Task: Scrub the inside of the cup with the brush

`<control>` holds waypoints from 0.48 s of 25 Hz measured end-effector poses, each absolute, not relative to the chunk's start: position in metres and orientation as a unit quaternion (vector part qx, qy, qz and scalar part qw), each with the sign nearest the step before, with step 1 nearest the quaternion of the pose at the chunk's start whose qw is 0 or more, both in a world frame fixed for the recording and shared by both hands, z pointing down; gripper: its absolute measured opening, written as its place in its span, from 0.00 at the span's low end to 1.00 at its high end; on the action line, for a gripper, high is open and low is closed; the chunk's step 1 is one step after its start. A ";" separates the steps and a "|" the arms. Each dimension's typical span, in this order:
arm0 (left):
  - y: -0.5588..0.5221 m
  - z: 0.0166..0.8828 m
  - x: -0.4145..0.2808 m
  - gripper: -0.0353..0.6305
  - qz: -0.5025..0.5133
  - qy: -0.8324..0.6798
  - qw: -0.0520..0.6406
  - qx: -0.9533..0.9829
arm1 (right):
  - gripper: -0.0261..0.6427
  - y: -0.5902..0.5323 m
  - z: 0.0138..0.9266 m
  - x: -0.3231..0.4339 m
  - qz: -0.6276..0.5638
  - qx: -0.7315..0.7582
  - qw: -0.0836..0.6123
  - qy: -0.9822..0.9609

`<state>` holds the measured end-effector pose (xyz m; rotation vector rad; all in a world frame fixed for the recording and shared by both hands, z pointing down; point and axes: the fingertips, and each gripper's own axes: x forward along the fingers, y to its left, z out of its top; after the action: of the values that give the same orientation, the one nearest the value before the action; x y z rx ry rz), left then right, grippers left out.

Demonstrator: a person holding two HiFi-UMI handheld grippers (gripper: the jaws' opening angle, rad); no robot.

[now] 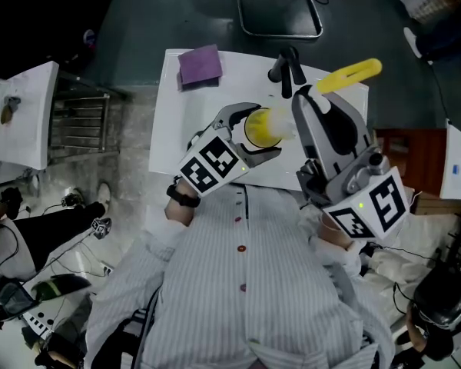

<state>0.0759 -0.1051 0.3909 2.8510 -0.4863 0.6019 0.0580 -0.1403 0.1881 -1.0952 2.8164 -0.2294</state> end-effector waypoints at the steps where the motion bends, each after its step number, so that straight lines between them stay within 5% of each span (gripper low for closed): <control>1: -0.103 0.390 0.076 0.66 0.203 -0.164 0.092 0.961 | 0.12 -0.139 0.193 0.055 -0.078 -0.358 0.049 0.929; 12: -0.089 0.378 0.078 0.66 0.195 -0.167 0.078 0.963 | 0.12 -0.117 0.238 0.037 -0.084 -0.341 -0.013 0.936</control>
<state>0.0784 -0.0893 0.3781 2.8846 -0.5011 0.5852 0.0372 -0.1171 0.2377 -1.0788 2.9661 -0.2669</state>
